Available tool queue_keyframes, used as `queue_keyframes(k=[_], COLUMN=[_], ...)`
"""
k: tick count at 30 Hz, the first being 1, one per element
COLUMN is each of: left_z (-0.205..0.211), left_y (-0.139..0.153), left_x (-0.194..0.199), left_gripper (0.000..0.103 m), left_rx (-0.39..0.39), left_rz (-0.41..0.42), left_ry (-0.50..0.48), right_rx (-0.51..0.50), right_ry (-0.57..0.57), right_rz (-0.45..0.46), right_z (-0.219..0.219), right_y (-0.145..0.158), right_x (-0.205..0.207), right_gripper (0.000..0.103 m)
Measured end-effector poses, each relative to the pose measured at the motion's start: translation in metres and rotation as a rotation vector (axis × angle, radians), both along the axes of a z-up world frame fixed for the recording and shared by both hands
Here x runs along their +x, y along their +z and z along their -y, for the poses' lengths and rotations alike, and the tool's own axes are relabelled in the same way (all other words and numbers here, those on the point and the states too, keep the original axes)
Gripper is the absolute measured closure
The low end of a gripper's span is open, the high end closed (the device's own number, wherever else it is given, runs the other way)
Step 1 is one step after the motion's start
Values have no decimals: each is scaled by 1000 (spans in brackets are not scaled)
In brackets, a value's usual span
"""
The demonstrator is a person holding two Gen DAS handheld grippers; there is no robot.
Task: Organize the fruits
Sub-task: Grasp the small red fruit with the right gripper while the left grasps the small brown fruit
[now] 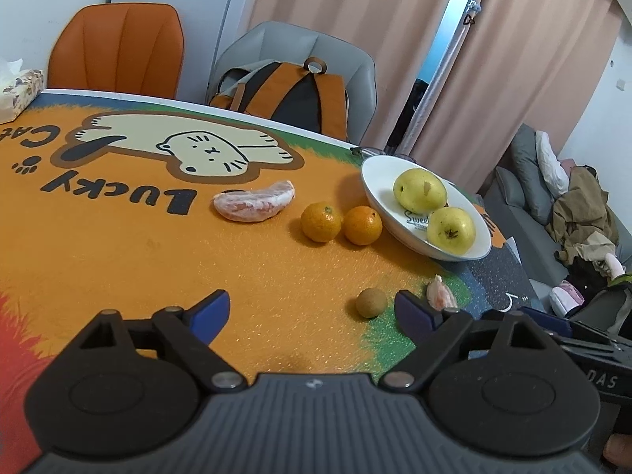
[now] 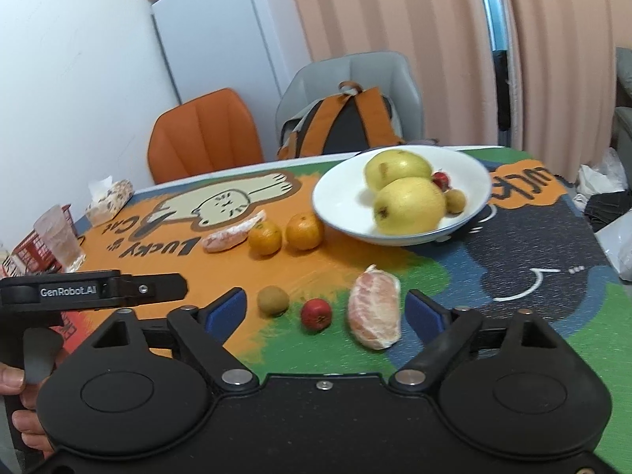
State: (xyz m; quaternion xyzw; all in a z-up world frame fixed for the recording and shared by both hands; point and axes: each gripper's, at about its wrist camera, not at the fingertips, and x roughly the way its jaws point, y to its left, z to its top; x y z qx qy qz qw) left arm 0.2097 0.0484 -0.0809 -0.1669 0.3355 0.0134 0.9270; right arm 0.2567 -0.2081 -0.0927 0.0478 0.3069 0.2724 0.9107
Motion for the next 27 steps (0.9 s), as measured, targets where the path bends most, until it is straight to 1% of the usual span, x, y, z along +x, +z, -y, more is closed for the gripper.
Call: queue_keyframes(k=[4, 7, 11, 15, 16, 18, 19, 20, 24, 27], left_z=[-4, -7, -10, -10, -10, -8, -7, -6, -1, 2], left_y=[-6, -10, -17, -23, -24, -26, -27, -28, -31, -31], left_x=[3, 6, 12, 18, 20, 23, 25, 27, 33, 37], left_gripper=[16, 21, 27, 28, 28, 28, 28, 28, 28, 28], left_rx=[-3, -8, -15, -20, -21, -23, -22, -22, -23, -27], left_rz=[-11, -19, -35, -44, -47, -52, -54, -56, -59, -56], left_ry=[1, 5, 8, 3, 1, -3, -4, -5, -18, -22], right_rx=[-9, -11, -14, -18, -22, -24, -23, -23, -16, 8], right_ry=[31, 50, 59, 59, 59, 64, 69, 76, 63, 50], right_rz=[-19, -33, -48, -58, -60, -72, -81, -93, -78, -72], right_z=[-13, -21, -28, -33, -34, -36, -36, -37, -31, -21], right_y=[-7, -12, -21, -30, -32, -36, -38, -41, -39, -35], right_x=[5, 9, 18, 27, 29, 33, 35, 37, 35, 34], right_gripper=[31, 39, 42, 45, 47, 56, 69, 77, 76, 76])
